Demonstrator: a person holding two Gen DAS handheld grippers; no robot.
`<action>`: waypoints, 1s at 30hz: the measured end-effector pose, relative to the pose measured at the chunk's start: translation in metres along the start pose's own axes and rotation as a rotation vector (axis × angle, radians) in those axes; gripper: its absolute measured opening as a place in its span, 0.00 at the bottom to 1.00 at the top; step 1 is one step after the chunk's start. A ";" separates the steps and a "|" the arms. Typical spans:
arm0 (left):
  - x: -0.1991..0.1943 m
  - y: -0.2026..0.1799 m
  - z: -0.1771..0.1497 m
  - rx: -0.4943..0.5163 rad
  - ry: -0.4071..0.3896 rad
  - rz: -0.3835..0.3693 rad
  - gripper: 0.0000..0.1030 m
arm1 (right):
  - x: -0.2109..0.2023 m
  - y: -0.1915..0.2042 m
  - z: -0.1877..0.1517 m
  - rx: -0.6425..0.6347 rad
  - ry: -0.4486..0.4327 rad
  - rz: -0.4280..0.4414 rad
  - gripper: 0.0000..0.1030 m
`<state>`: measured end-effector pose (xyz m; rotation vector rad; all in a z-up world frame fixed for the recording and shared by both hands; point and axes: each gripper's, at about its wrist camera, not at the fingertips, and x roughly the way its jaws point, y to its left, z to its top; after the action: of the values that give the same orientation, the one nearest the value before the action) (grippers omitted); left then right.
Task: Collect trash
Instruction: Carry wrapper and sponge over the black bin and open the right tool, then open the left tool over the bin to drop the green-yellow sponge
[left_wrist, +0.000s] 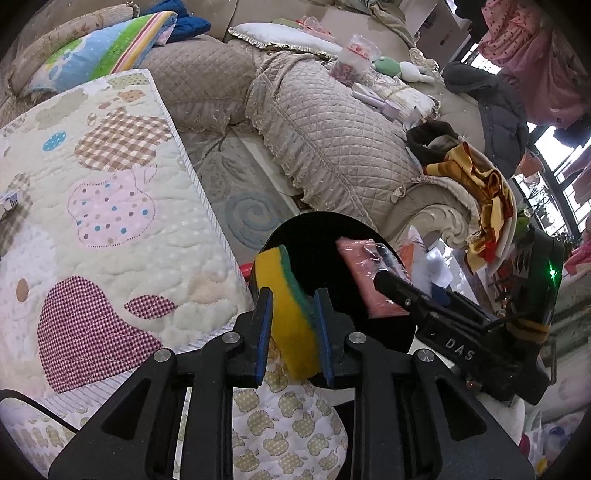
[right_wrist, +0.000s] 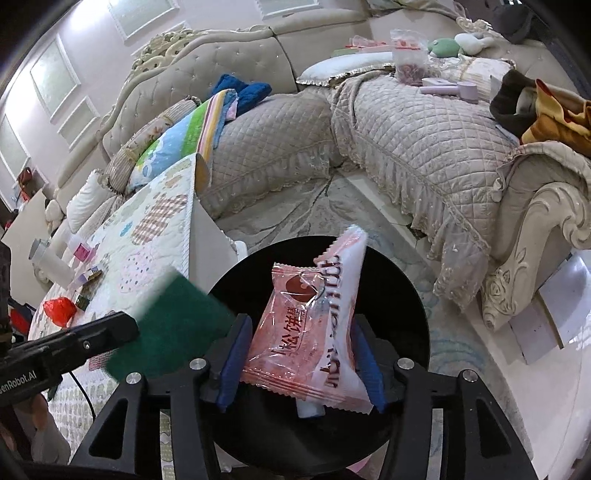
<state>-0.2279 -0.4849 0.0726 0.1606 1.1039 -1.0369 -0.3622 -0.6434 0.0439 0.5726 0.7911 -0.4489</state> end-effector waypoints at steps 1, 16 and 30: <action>-0.001 0.000 -0.001 -0.002 0.000 -0.001 0.21 | -0.001 0.000 0.001 0.008 -0.004 0.010 0.55; -0.026 0.014 -0.006 -0.028 -0.039 -0.019 0.21 | -0.001 0.022 -0.001 -0.040 0.009 0.028 0.63; -0.045 0.046 -0.020 -0.039 -0.067 0.137 0.23 | 0.011 0.051 -0.007 -0.091 0.050 0.060 0.63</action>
<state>-0.2092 -0.4204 0.0818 0.1665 1.0370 -0.8916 -0.3297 -0.6015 0.0473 0.5226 0.8354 -0.3432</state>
